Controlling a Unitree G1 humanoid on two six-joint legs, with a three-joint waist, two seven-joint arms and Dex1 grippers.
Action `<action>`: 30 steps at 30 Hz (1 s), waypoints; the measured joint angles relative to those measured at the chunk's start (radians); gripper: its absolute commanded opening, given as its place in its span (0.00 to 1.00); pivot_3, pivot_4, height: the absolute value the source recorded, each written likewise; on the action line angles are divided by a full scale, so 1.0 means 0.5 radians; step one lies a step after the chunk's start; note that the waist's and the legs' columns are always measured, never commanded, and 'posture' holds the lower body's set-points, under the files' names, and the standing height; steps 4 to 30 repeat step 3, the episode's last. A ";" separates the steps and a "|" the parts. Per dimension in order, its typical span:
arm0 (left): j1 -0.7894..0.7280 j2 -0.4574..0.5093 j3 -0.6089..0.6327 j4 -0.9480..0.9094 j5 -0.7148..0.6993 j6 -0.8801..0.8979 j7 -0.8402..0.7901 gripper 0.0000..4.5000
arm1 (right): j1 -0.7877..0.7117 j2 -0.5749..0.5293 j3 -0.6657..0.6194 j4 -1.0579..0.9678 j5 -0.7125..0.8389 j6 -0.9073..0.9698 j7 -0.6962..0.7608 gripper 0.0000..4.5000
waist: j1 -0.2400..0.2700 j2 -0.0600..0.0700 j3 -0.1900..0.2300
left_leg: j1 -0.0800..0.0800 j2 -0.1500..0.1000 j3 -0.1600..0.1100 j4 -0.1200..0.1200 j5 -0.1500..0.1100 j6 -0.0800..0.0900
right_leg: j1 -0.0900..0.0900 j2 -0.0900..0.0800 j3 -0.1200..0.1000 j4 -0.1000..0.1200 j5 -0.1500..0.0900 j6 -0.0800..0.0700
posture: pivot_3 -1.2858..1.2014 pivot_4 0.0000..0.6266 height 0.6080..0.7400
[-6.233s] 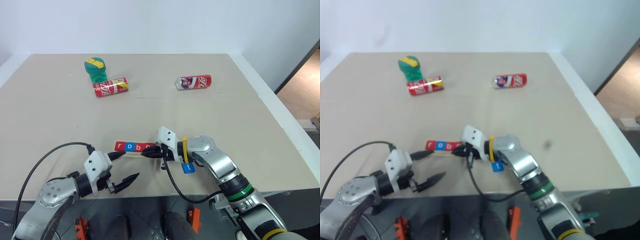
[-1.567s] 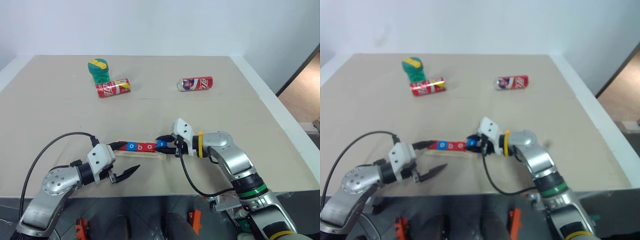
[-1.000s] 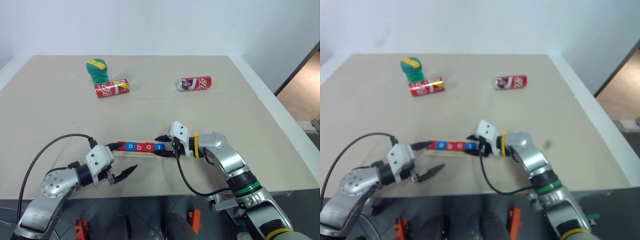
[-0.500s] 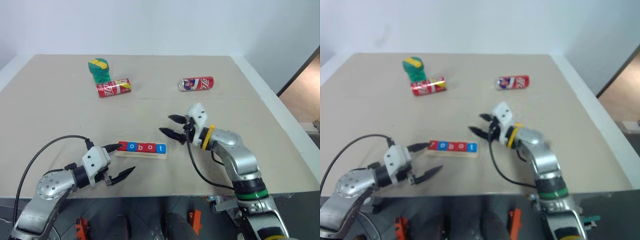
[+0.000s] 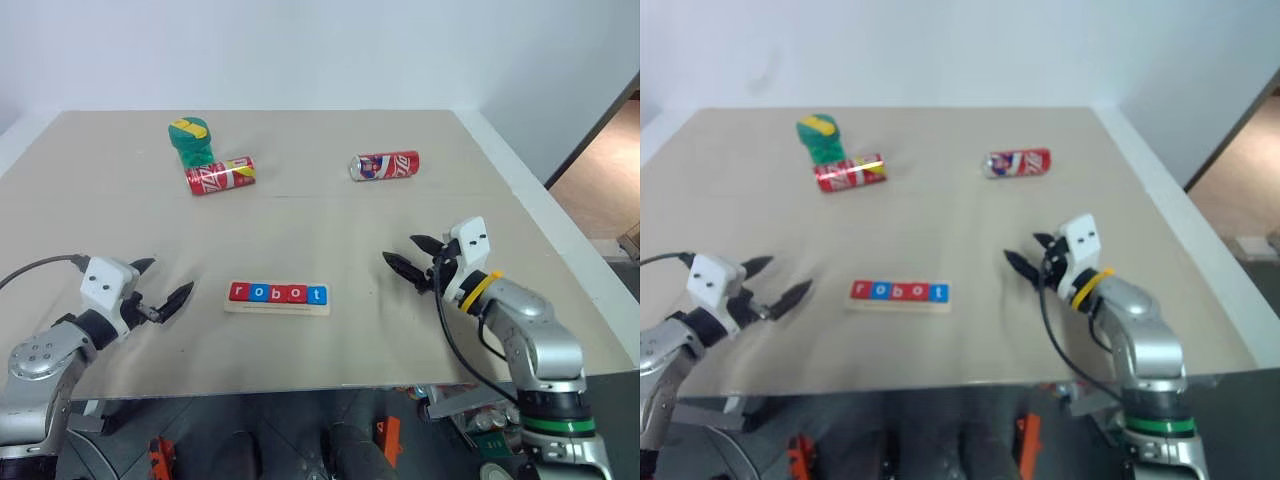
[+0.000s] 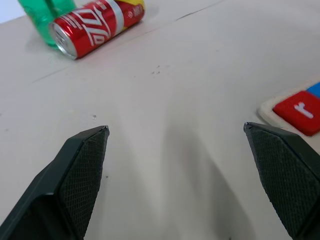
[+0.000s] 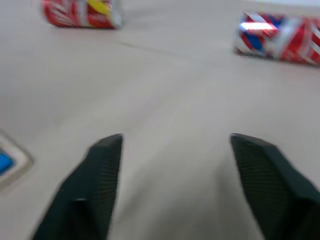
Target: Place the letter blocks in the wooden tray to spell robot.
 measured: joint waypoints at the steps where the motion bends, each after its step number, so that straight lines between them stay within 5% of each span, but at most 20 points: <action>1: -0.005 0.022 0.000 0.026 0.000 0.002 -0.017 1.00 | -0.018 -0.054 0.028 0.034 0.017 -0.015 0.110 0.99 | 0.000 0.000 0.000 | -0.001 0.000 -0.001 -0.001 0.000 0.000 | 0.000 0.001 0.000 0.000 -0.001 0.000 | 0.52 0.24 1.00; 3: -0.045 0.044 0.000 0.063 0.000 0.020 -0.044 1.00 | -0.034 -0.155 0.105 0.095 0.046 -0.046 0.336 0.99 | 0.001 0.000 0.000 | -0.002 0.000 -0.002 -0.002 0.000 0.000 | -0.001 0.001 0.000 0.000 -0.003 0.002 | 0.52 0.24 1.00; 30: -0.045 0.044 0.000 0.063 0.000 0.020 -0.044 1.00 | -0.034 -0.155 0.105 0.095 0.046 -0.046 0.336 0.99 | 0.001 0.000 0.000 | -0.002 0.000 -0.002 -0.002 0.000 0.000 | -0.001 0.001 0.000 0.000 -0.003 0.002 | 0.52 0.24 1.00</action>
